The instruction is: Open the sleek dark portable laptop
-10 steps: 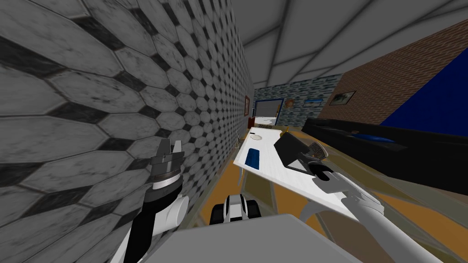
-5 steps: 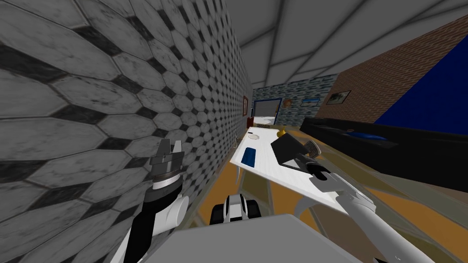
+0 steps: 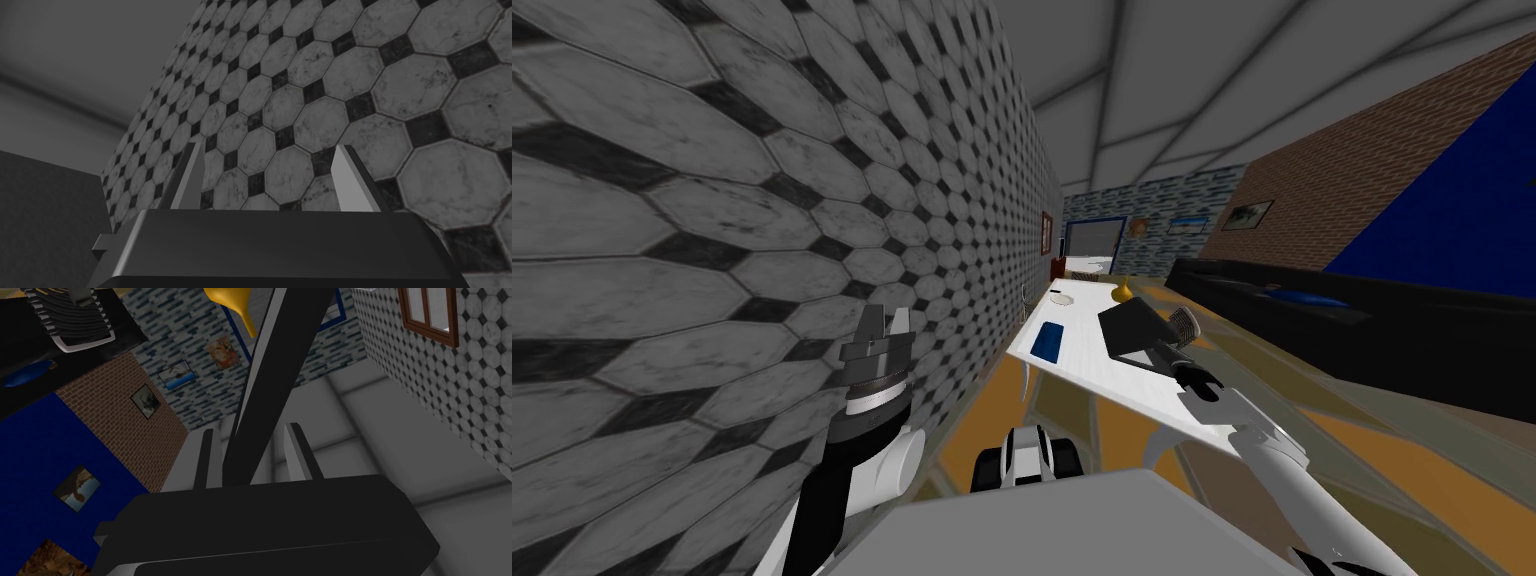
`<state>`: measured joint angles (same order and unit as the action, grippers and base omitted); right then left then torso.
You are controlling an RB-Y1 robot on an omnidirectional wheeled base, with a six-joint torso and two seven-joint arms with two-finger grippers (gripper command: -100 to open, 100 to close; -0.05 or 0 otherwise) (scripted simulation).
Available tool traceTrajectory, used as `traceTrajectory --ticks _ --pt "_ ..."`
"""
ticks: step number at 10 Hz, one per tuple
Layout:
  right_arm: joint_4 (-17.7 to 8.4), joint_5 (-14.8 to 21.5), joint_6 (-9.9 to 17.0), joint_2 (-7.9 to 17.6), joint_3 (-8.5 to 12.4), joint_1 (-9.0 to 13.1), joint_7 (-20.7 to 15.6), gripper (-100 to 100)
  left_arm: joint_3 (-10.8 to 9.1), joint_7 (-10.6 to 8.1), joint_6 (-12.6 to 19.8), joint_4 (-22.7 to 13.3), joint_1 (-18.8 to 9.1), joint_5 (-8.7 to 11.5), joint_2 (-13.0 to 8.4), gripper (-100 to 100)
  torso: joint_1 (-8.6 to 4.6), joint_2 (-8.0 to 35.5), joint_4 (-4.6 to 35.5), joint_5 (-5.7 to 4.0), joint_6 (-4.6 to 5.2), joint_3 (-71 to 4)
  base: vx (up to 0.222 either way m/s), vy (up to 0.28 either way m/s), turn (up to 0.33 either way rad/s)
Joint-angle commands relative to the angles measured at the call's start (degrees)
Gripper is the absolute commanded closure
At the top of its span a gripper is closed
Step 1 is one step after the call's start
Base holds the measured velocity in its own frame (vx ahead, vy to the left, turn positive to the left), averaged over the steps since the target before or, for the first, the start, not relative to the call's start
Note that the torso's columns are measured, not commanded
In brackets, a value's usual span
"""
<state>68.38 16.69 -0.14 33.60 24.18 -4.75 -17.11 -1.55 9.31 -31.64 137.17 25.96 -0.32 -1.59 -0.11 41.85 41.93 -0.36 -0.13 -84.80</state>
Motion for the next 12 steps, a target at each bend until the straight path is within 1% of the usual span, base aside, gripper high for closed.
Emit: traceTrajectory --ticks 1,3,4,5,6,7,9,12 --pt "-3.5 -1.3 -2.7 -3.2 0.2 1.5 1.1 100 0.00 0.00 0.0 0.0 0.0 0.0 0.0 0 -0.14 0.0 0.0 -0.05 -0.10 0.0 -0.056 -0.114 -0.003" --pt "-5.5 -2.5 -4.8 -5.7 0.7 2.5 2.0 100 0.00 0.00 0.0 0.0 0.0 0.0 0.0 0 -0.26 -0.1 0.0 -0.10 -0.28 0.0 -0.055 -0.121 0.014" --pt "-5.5 -2.5 -4.8 -5.7 0.7 2.5 2.0 100 0.00 0.00 0.0 0.0 0.0 0.0 0.0 0 -0.14 0.0 0.0 -0.08 -0.22 0.0 -0.036 -0.079 0.013" --pt "-6.5 -3.0 -5.9 -7.0 1.0 3.1 2.4 100 0.00 0.00 0.0 0.0 0.0 0.0 0.0 0 0.03 -0.1 0.0 0.05 -0.21 0.0 -0.028 -0.070 -0.004" --pt "-5.9 -3.0 -5.2 -5.7 1.1 2.8 2.5 100 0.00 0.00 0.0 0.0 0.0 0.0 0.0 0 0.13 -0.1 0.1 0.10 -0.24 0.0 -0.020 -0.032 -0.006" --pt "-6.0 -3.1 -3.3 -4.8 1.3 4.0 3.1 -100 0.00 0.00 0.0 0.0 0.0 0.0 0.0 0 0.25 0.0 0.2 0.32 -0.09 0.0 -0.067 -0.010 0.150" --pt "-5.9 -3.2 -1.1 -3.7 1.5 5.1 3.5 -100 0.01 0.00 0.0 0.0 0.0 0.0 0.0 0 0.22 0.6 0.4 0.40 0.11 0.4 -0.113 -0.010 0.124" --pt "-5.8 -3.4 2.2 -2.0 1.7 6.9 4.1 -100 0.01 0.00 0.0 0.0 0.0 0.0 0.0 0 0.31 0.5 0.4 0.50 0.12 0.3 -0.103 0.008 0.098"
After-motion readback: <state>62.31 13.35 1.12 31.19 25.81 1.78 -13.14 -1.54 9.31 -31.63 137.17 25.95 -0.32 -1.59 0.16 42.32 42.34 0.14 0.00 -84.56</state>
